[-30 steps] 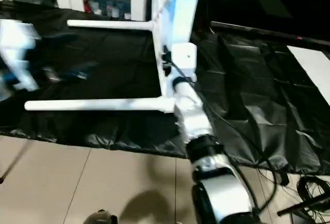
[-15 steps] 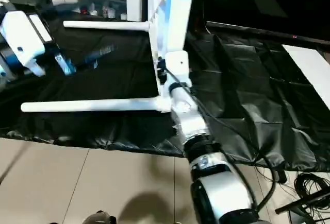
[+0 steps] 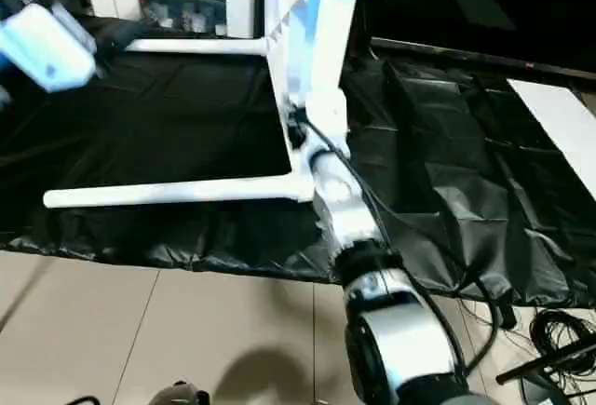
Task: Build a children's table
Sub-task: Flip table
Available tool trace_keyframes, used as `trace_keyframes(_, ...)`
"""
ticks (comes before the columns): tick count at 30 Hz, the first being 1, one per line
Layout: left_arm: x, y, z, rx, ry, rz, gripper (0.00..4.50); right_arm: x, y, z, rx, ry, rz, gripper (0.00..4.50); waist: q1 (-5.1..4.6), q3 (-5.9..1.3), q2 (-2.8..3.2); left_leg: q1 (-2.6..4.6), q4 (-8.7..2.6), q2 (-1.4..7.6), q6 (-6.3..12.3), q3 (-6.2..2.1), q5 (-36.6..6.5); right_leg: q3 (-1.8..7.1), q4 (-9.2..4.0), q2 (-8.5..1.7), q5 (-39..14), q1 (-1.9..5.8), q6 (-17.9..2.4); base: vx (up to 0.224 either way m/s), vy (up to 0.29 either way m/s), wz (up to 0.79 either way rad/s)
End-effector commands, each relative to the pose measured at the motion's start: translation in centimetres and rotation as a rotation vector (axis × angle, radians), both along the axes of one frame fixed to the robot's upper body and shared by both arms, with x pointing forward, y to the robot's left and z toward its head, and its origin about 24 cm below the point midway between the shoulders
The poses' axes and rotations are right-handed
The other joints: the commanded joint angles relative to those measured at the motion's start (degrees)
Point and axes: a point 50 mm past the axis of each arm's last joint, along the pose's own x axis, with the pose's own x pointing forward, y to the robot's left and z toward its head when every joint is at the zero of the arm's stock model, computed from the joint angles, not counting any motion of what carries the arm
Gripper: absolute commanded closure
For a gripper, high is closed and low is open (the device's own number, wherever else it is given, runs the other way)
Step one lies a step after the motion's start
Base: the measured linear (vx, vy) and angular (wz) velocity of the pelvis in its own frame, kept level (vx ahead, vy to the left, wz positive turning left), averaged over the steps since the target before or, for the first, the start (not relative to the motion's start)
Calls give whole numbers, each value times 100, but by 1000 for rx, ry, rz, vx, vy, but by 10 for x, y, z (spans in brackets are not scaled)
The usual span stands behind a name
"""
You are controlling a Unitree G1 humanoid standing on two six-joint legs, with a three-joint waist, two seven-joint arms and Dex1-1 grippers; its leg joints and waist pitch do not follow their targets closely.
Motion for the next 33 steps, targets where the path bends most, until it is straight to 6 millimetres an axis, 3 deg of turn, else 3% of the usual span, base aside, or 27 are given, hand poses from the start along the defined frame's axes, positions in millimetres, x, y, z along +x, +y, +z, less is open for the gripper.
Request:
trace_keyframes(1,7,10,3,-21,0,77,0,2,1,8,16,-34,12,147,-15,-407,200,250,-547,475,-790,-294,-1896,423,-378,-570,-880,134,-807,0,0,0)
trace_keyframes(5,10,11,5,-55,-26,94,0,2,1,10,24,-50,19,171,-1,-406,205,251,-550,480,-791,-301,-1943,423,-382,-587,-857,133,-858,0,0,0)
trace_keyframes(9,11,9,4,-71,-29,78,35,2,1,11,29,-58,30,184,9,-409,199,242,-555,481,-768,-306,-1954,421,-383,-591,-840,143,-882,0,0,0)
trace_keyframes(11,12,7,3,-65,-40,81,55,2,2,12,30,-63,37,221,12,-409,190,245,-550,480,-749,-303,-1958,423,-389,-603,-896,137,-878,0,0,0)
trace_keyframes(16,13,9,4,-109,-43,102,87,3,2,14,30,-74,40,249,10,-408,191,249,-551,480,-734,-300,-1964,422,-393,-593,-906,130,-878,0,0,0)
trace_keyframes(23,17,16,14,-169,-56,157,142,5,-3,23,5,-117,37,256,15,-405,202,240,-547,479,-721,-312,-1986,423,-405,-605,-1004,137,-854,0,0,0)
trace_keyframes(26,19,18,12,-181,-33,170,160,6,-6,26,-5,-132,32,256,26,-417,237,237,-533,474,-686,-298,-1811,424,-382,-593,-775,143,-889,0,0,0)
trace_keyframes(33,22,17,15,-215,-13,167,183,7,-16,33,-29,-172,24,256,53,-414,231,221,-516,469,-602,-275,-1574,422,-365,-586,-573,163,-956,0,0,0)
